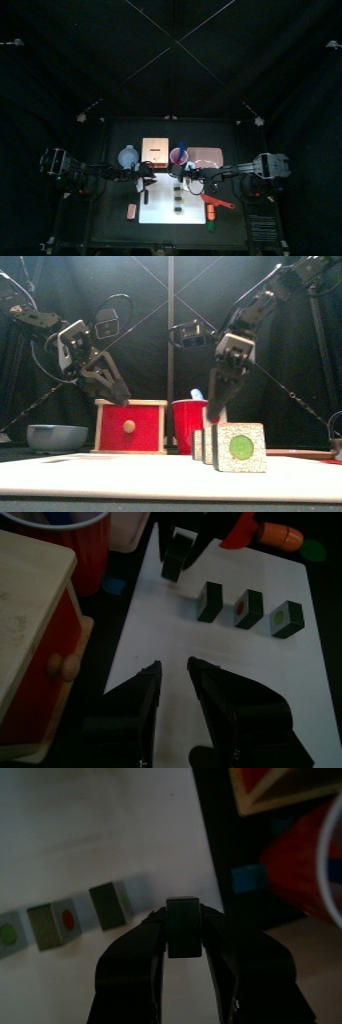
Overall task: Place sushi on board then cut the sushi with the knife then place the pieces on the plate
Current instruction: Place the 4 sushi pieces on the plate
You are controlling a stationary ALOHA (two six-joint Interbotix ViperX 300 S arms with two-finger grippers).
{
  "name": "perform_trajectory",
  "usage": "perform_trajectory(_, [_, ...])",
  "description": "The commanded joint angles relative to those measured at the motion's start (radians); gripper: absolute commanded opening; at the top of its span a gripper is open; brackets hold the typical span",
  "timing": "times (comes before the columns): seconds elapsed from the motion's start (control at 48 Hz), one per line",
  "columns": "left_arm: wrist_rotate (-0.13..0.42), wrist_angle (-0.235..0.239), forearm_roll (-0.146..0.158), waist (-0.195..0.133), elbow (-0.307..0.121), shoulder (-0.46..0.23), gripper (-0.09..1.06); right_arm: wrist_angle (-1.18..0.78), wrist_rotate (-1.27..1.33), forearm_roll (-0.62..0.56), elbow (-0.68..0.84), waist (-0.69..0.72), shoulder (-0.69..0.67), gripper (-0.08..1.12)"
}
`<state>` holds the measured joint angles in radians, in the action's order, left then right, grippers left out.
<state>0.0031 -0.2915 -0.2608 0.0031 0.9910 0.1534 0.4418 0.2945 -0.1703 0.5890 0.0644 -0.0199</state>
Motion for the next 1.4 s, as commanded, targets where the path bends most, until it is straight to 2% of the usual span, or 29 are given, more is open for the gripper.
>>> perform_trajectory(0.021, [0.002, -0.006, 0.002, 0.006, -0.011, 0.012, 0.7, 0.052, 0.003, 0.008, 0.006, 0.006, -0.126, 0.54])
perform_trajectory(0.312, [0.003, -0.005, 0.003, 0.008, -0.011, 0.011, 0.7, 0.08, 0.008, 0.037, 0.086, 0.143, -0.199, 0.54])
perform_trajectory(0.625, [0.002, -0.006, 0.003, 0.009, -0.006, 0.011, 0.7, -0.005, 0.006, 0.057, 0.127, 0.324, -0.117, 0.55])
perform_trajectory(0.771, [0.0, -0.006, 0.002, 0.008, -0.003, 0.011, 0.7, -0.023, 0.005, 0.054, 0.13, 0.359, -0.064, 0.62])
perform_trajectory(1.042, [0.0, -0.006, 0.002, 0.009, 0.005, 0.011, 0.7, -0.025, 0.003, 0.043, 0.123, 0.377, -0.021, 0.78])
perform_trajectory(1.271, [0.0, -0.006, 0.0, 0.009, 0.005, 0.011, 0.7, 0.017, 0.005, 0.041, 0.103, 0.36, -0.109, 0.79])
perform_trajectory(1.396, [0.0, -0.006, 0.0, 0.009, 0.005, 0.011, 0.7, 0.023, 0.002, 0.038, 0.077, 0.258, -0.147, 0.8])
